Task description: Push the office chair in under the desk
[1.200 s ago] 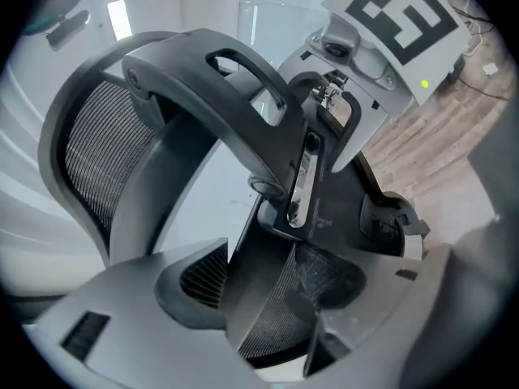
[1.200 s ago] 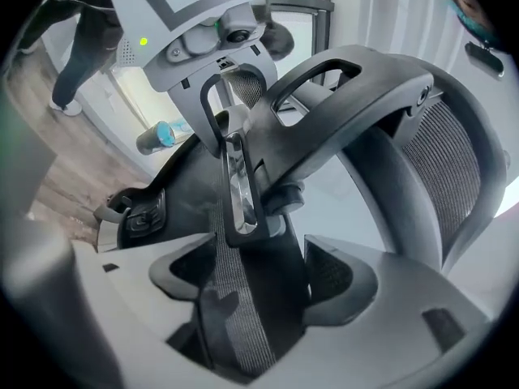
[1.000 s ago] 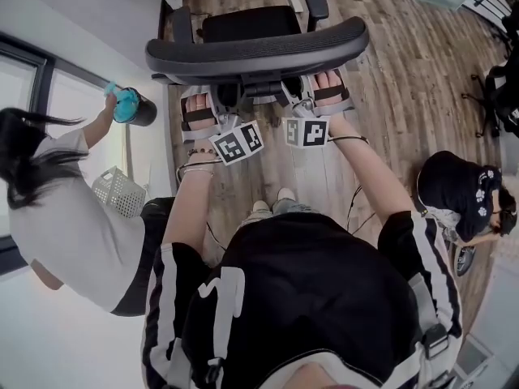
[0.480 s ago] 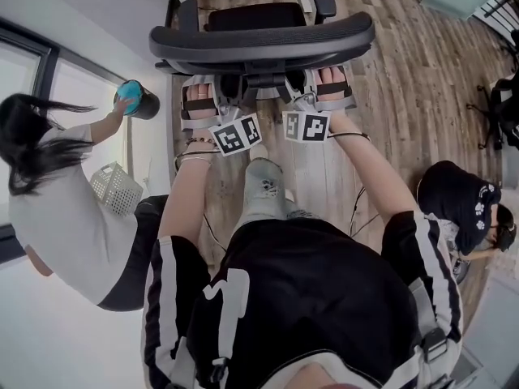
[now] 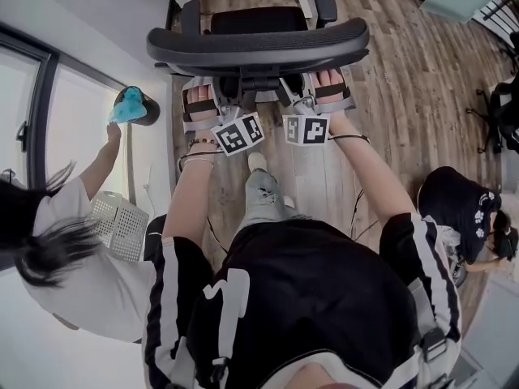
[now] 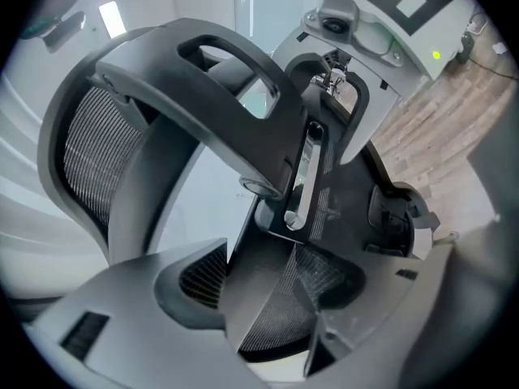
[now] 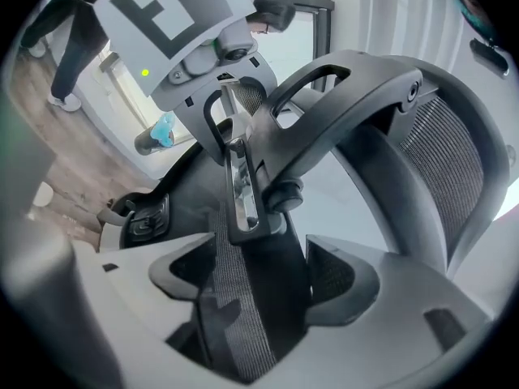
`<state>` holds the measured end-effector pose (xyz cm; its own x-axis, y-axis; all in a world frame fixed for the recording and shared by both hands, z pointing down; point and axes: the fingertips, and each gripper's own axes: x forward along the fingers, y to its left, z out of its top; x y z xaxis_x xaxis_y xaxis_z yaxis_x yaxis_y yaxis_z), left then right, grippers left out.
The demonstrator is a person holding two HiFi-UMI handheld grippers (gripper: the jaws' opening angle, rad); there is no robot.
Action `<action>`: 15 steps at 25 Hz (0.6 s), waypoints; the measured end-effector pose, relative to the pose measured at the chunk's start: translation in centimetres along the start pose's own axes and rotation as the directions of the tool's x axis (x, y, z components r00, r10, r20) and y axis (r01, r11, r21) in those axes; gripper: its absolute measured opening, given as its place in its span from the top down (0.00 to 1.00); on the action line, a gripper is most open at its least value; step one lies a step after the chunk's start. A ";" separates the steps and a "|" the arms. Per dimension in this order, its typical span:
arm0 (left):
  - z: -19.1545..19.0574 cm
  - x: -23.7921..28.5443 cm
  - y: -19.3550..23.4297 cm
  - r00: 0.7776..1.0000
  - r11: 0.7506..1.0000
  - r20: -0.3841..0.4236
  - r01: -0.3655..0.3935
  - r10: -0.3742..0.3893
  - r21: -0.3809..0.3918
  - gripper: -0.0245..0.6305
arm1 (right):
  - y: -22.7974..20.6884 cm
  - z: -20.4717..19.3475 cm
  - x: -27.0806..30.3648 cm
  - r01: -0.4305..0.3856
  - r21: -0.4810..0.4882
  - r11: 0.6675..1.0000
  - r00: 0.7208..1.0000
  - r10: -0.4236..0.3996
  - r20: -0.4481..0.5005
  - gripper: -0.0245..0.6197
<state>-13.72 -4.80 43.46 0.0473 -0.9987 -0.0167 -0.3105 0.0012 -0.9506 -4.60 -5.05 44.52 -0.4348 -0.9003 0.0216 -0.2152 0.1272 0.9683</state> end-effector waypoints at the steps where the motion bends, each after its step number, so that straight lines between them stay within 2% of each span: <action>1: 0.0 0.3 0.0 1.000 1.000 -0.003 -0.003 0.003 -0.001 0.58 | 0.1 -0.1 0.2 -0.007 -0.004 1.000 1.000 0.007 -0.001 0.45; 4: -0.2 1.2 0.1 1.000 1.000 -0.011 -0.012 0.012 -0.001 0.58 | 0.1 -0.5 0.9 -0.015 -0.040 0.999 1.000 0.015 0.014 0.45; 15: 0.0 3.7 -0.1 1.000 1.000 -0.026 0.004 -0.004 0.007 0.58 | -0.4 -1.4 2.7 -0.031 -0.016 0.999 0.997 0.032 0.074 0.45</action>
<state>-13.50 -8.47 43.54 0.0236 -0.9997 -0.0047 -0.3038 -0.0027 -0.9527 -4.44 -8.17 44.52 -0.5047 -0.8626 0.0342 -0.1879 0.1484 0.9709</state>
